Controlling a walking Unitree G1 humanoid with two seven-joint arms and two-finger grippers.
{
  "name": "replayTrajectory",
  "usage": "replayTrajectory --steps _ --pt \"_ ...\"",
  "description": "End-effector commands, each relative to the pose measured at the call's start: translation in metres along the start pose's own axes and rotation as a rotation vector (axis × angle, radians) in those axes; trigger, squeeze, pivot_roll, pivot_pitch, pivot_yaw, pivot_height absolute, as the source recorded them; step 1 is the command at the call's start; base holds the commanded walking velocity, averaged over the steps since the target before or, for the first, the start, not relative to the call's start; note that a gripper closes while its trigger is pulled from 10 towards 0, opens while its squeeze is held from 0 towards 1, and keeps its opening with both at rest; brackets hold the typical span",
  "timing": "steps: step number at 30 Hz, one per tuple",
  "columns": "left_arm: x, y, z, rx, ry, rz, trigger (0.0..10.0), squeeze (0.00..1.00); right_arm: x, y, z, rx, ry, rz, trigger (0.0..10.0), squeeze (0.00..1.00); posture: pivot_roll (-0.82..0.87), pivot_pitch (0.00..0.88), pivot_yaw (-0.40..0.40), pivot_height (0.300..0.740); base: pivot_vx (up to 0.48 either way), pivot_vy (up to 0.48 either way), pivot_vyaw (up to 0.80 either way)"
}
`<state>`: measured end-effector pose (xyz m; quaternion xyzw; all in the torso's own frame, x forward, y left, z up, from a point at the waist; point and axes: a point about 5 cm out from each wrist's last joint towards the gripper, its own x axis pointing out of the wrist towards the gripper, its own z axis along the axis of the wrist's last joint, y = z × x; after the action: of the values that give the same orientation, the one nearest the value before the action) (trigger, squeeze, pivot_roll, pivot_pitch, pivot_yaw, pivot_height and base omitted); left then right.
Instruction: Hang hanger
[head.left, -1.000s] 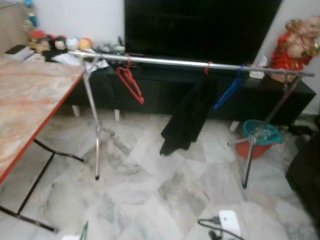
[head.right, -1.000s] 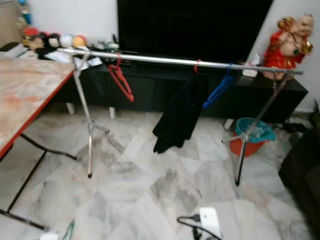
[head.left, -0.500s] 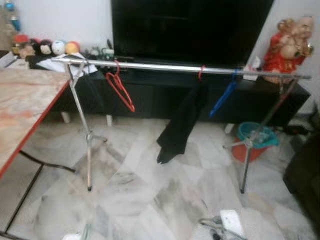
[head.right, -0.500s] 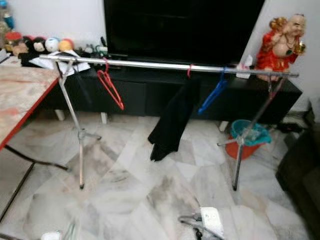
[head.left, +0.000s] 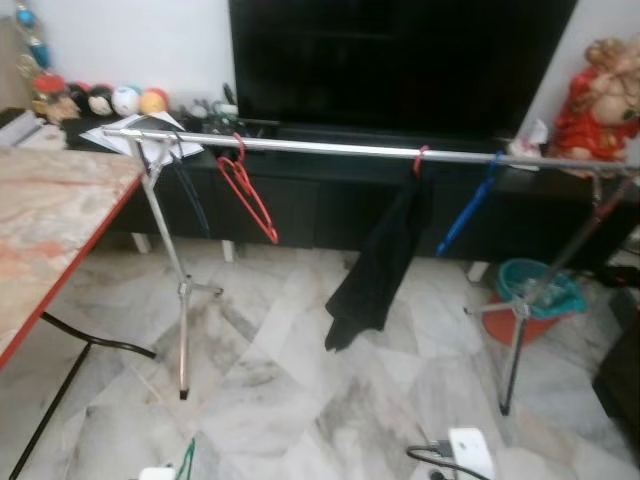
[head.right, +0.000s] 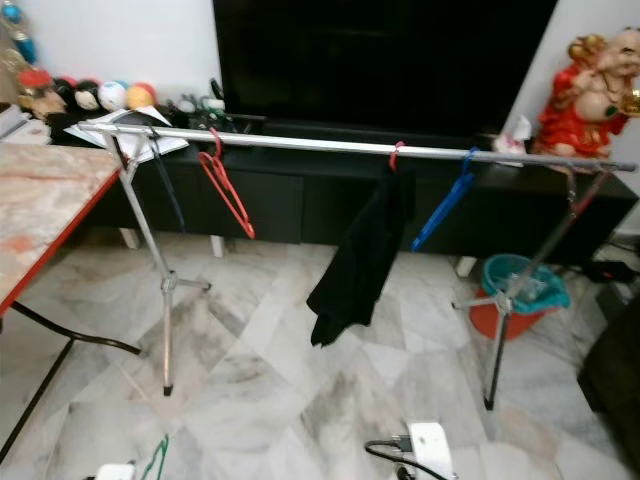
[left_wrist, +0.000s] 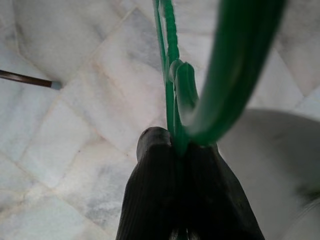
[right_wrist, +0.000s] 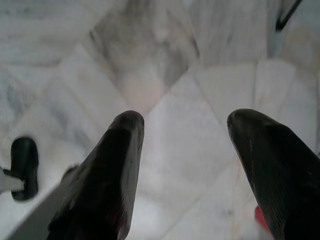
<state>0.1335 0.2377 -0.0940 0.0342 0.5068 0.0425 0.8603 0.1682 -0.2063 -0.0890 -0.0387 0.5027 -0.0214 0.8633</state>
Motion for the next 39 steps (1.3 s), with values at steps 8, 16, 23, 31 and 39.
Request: replayTrajectory --steps 8,16,23,31,39 --pt "-0.001 0.006 -0.004 0.006 0.018 0.015 10.0 0.00 0.001 0.008 0.007 -0.002 -0.019 0.023 10.0 0.00 0.08 0.000 -0.088 0.740 0.278 0.000 0.00" --pt "-0.001 0.006 -0.004 0.015 0.018 0.011 10.0 0.00 0.001 0.008 0.007 -0.013 -0.017 0.019 10.0 0.00 0.09 0.000 -0.092 0.740 0.278 0.000 0.00" --pt "-0.002 0.009 -0.004 0.052 0.023 0.009 10.0 0.00 0.001 0.011 0.006 -0.009 -0.013 0.006 10.0 0.00 0.09 0.000 -0.068 0.740 0.279 0.000 0.00" --pt "-0.003 0.018 -0.003 0.111 0.030 0.015 10.0 0.00 0.002 0.020 0.004 0.010 -0.007 -0.004 10.0 0.00 0.08 0.000 -0.011 0.740 0.271 0.000 0.00" --pt "-0.004 0.021 -0.003 0.148 0.030 0.020 10.0 0.00 0.002 0.023 0.002 0.023 0.002 -0.021 10.0 0.00 0.08 0.000 0.002 0.740 0.257 0.000 0.00"
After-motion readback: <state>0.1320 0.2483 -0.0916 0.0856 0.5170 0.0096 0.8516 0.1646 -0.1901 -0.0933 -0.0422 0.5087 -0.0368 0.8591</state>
